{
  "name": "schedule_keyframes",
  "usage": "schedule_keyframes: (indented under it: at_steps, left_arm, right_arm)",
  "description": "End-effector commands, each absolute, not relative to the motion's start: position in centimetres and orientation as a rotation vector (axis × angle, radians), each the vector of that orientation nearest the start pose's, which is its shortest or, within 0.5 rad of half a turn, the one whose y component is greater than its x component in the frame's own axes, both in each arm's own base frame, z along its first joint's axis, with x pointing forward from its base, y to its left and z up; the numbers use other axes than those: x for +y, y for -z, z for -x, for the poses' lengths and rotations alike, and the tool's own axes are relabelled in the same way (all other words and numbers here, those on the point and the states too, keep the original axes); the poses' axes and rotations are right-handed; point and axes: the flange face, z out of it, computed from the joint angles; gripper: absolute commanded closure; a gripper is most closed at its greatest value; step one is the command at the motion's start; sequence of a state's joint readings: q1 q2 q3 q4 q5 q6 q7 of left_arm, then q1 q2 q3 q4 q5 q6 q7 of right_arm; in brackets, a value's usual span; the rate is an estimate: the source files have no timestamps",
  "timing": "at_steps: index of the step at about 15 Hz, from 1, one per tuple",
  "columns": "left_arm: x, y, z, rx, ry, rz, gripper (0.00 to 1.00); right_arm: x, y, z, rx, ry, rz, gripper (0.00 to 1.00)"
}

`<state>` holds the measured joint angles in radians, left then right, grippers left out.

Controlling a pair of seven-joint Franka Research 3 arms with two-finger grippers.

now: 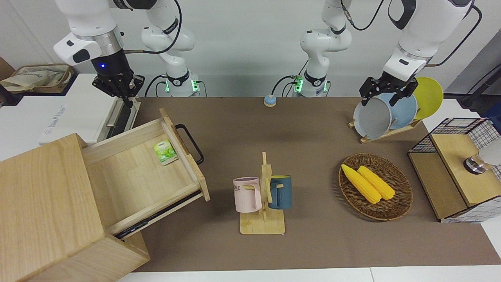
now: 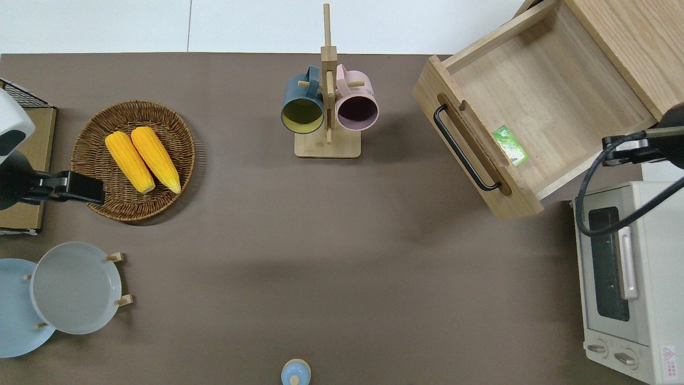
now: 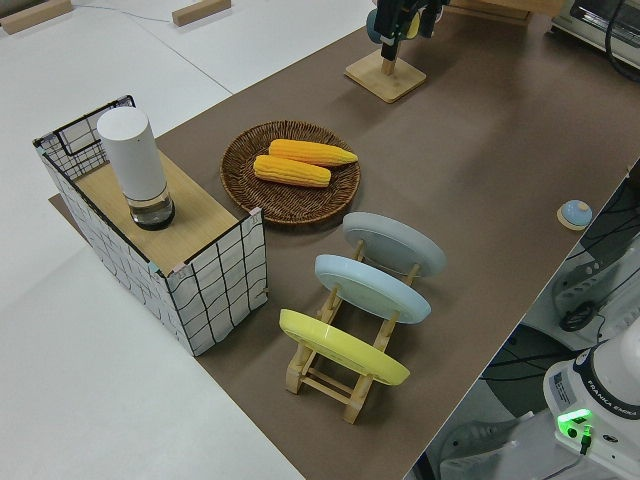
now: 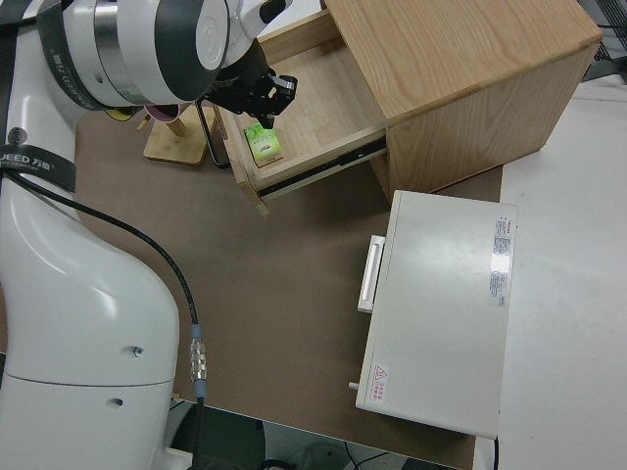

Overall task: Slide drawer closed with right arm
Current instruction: 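Push the wooden drawer away from the robot with the right gripper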

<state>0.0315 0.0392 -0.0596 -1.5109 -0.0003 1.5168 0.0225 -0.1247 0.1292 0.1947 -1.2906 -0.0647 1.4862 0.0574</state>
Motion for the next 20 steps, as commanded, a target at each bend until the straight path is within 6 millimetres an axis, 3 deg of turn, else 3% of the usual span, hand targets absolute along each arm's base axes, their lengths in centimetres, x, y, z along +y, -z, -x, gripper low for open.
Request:
schedule_keyframes:
  at_steps: [1, 8, 13, 15, 20]
  left_arm:
    - [-1.4, -63.0, -56.3, 0.097, -0.060, 3.126, 0.01]
    - [-1.4, -63.0, -56.3, 0.097, -0.060, 3.126, 0.01]
    - [-1.4, -62.9, -56.3, 0.097, -0.062, 3.126, 0.01]
    - [-1.4, -63.0, -56.3, 0.097, -0.060, 3.126, 0.01]
    - [-1.4, -63.0, -56.3, 0.097, -0.060, 3.126, 0.01]
  right_arm:
    - [5.7, -69.0, -57.5, 0.106, 0.139, 3.180, 1.000]
    - [15.3, -69.0, -55.9, 0.358, 0.187, 3.161, 1.000]
    - [19.2, -68.1, -55.2, 0.501, 0.171, 3.128, 1.000]
    - [21.0, -66.3, -55.7, 0.593, 0.130, 3.122, 1.000]
    - [23.2, -63.3, -57.4, 0.892, 0.106, 3.009, 1.000]
